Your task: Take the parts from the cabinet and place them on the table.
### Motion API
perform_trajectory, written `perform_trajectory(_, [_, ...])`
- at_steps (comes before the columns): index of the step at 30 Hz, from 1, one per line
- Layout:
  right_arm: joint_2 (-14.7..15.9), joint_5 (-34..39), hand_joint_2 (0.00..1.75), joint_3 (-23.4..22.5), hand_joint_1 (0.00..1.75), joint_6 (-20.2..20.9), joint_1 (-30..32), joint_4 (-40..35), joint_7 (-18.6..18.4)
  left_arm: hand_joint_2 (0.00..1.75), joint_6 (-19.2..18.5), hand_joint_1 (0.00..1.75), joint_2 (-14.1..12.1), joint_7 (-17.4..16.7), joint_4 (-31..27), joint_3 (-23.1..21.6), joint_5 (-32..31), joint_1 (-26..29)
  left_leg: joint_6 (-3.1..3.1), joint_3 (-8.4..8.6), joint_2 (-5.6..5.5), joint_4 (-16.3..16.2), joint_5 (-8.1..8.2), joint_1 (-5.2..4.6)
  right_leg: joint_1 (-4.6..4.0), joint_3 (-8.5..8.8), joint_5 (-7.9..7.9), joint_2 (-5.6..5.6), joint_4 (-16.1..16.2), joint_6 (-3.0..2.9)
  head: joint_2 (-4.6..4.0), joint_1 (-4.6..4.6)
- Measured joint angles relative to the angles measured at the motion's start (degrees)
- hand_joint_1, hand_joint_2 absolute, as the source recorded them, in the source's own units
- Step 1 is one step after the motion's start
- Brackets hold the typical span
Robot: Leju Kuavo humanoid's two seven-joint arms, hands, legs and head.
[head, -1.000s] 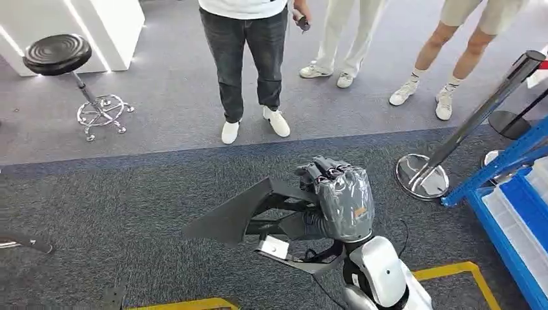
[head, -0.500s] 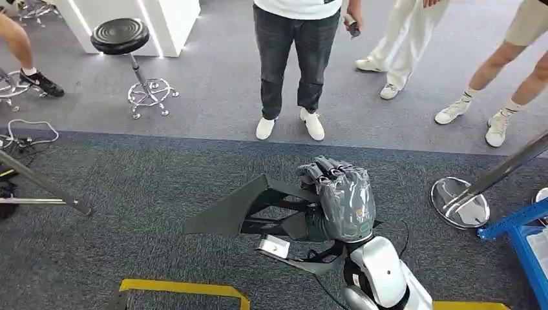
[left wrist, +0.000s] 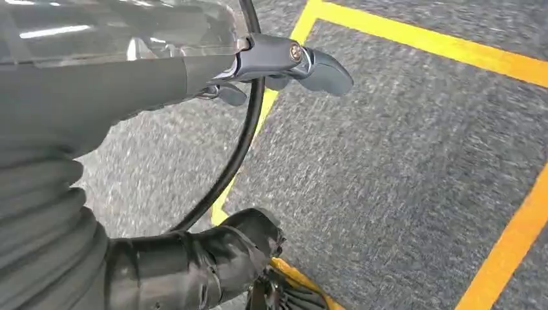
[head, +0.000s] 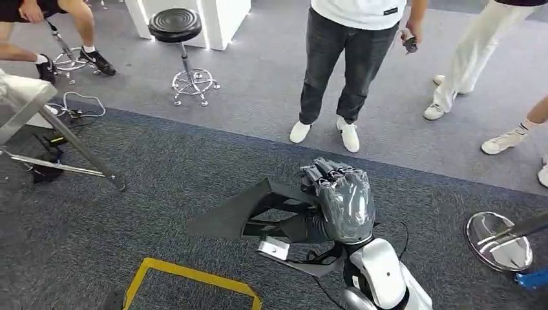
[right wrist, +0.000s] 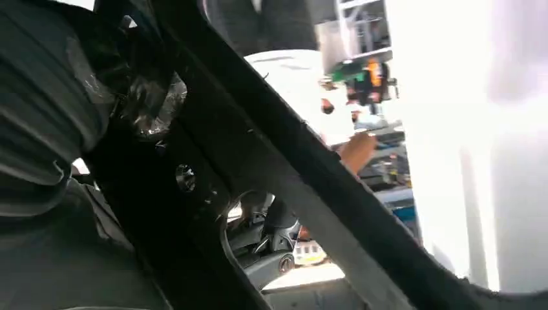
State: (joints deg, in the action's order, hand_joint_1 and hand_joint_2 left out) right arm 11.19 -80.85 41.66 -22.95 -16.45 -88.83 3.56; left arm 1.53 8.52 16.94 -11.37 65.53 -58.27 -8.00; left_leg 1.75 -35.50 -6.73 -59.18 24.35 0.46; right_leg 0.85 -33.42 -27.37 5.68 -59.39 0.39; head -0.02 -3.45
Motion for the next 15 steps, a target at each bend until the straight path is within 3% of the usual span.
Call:
perform_trajectory(3, [0.04, -0.13, 1.75, 0.0, 1.75, -0.04, -0.13, 0.02, -0.17, 1.75, 0.09, 0.0, -0.04, 0.0, 0.0, -0.02, 0.0, 0.45, -1.32, -0.44, -1.99, 0.52, -0.46, 0.39, -0.42, 0.49, 0.18, -1.87, 0.3, -0.45, 0.0, 0.02])
perform_trajectory(4, [-0.07, -0.22, 1.75, 0.0, 1.75, -0.04, -0.16, 0.02, -0.17, 1.75, 0.18, 0.0, -0.22, 0.0, 0.0, -0.02, 0.0, 0.51, -1.33, -0.61, -1.22, -0.08, -0.12, 0.49, 0.27, 0.85, 0.57, -2.91, 1.09, -0.94, 0.0, 0.02])
perform_trajectory(5, [-0.09, -0.28, 1.75, 0.02, 1.75, -0.06, -0.04, 0.02, -0.15, 1.75, 0.17, 0.0, -0.02, -0.02, 0.0, -0.04, 0.0, 0.51, -1.43, -1.34, 2.27, -1.84, 1.2, 0.06, 0.02, 1.18, 0.69, -3.66, 1.43, -1.21, 0.0, -0.26])
perform_trajectory(6, [-0.09, -0.35, 1.75, 0.0, 1.75, -0.15, -0.13, -0.02, -0.15, 1.75, 0.17, 0.0, -0.02, 0.0, 0.0, -0.07, 0.0, 0.3, -1.66, -3.14, 4.36, -5.42, 3.38, 0.14, -0.13, 1.25, 0.7, -4.58, 1.49, -1.57, 0.0, -0.46])
perform_trajectory(8, [-0.07, -0.42, 1.75, 0.0, 1.75, -0.15, 0.01, 0.04, -0.15, 1.75, 0.2, 0.0, -0.04, 0.0, 0.0, -0.15, 0.0, 0.0, -2.07, -7.45, 5.93, -14.29, 7.29, 0.32, -0.37, 1.17, 0.56, -6.54, 1.41, -1.73, 0.0, -0.46])
perform_trajectory(9, [-0.07, -0.42, 1.75, 0.02, 1.75, -0.15, 0.01, 0.04, -0.15, 1.75, 0.17, 0.0, -0.04, 0.0, 0.0, -0.17, 0.0, 0.05, -2.25, -8.72, 6.14, -16.92, 7.84, 0.37, -0.4, 1.11, 0.49, -7.4, 1.36, -1.69, 0.0, -0.46])
perform_trajectory(10, [-0.07, -0.42, 1.75, 0.02, 1.75, -0.15, 0.01, 0.04, -0.15, 1.75, 0.2, 0.0, -0.04, 0.0, 0.0, -0.17, 0.0, 0.16, -2.38, -8.49, 6.31, -16.59, 7.01, 0.47, -0.4, 1.13, 0.41, -8.14, 1.33, -1.63, 0.0, -0.46])
perform_trajectory(11, [-0.07, -0.42, 1.75, 0.02, 1.75, -0.15, 0.01, 0.04, -0.15, 1.75, 0.2, 0.0, -0.04, 0.0, 0.0, -0.17, 0.0, 0.22, -2.46, -6.85, 6.51, -13.53, 5.04, 0.6, -0.39, 1.18, 0.28, -8.91, 1.26, -1.55, 0.0, -0.46])
perform_trajectory(12, [-0.09, -0.42, 1.75, 0.02, 1.75, -0.15, -0.01, 0.04, -0.15, 1.75, 0.2, 0.0, -0.07, 0.0, 0.0, -0.17, 0.0, 0.23, -2.48, -4.19, 6.98, -8.79, 2.72, 0.68, -0.35, 1.25, 0.1, -9.58, 1.13, -1.35, 0.0, -0.46])
perform_trajectory(13, [-0.09, -0.42, 1.75, 0.02, 1.75, -0.17, -0.03, 0.04, -0.15, 1.75, 0.2, 0.0, -0.09, 0.0, 0.0, -0.17, 0.0, 0.17, -2.42, -1.14, 8.45, -3.38, 0.59, 0.67, -0.35, 1.35, -0.14, -10.15, 0.9, -1.14, 0.0, -0.46])
perform_trajectory(14, [-0.09, -0.42, 1.75, 0.0, 1.75, -0.17, -0.04, 0.02, -0.15, 1.75, 0.2, 0.0, -0.07, 0.0, 0.0, -0.2, 0.0, -0.02, -2.17, 0.47, 10.87, -0.12, 1.41, 0.12, -0.58, 1.37, -0.42, -10.8, 0.77, -0.78, 0.0, -0.46])
perform_trajectory(15, [-0.07, -0.42, 1.75, 0.0, 1.75, -0.17, -0.12, 0.04, -0.15, 1.75, 0.2, 0.0, -0.07, 0.02, 0.0, -0.22, 0.0, -0.08, -1.47, 0.51, 9.84, 0.24, 0.89, -0.08, -0.84, 1.39, -0.62, -11.2, 0.51, -0.48, 0.0, -0.35])
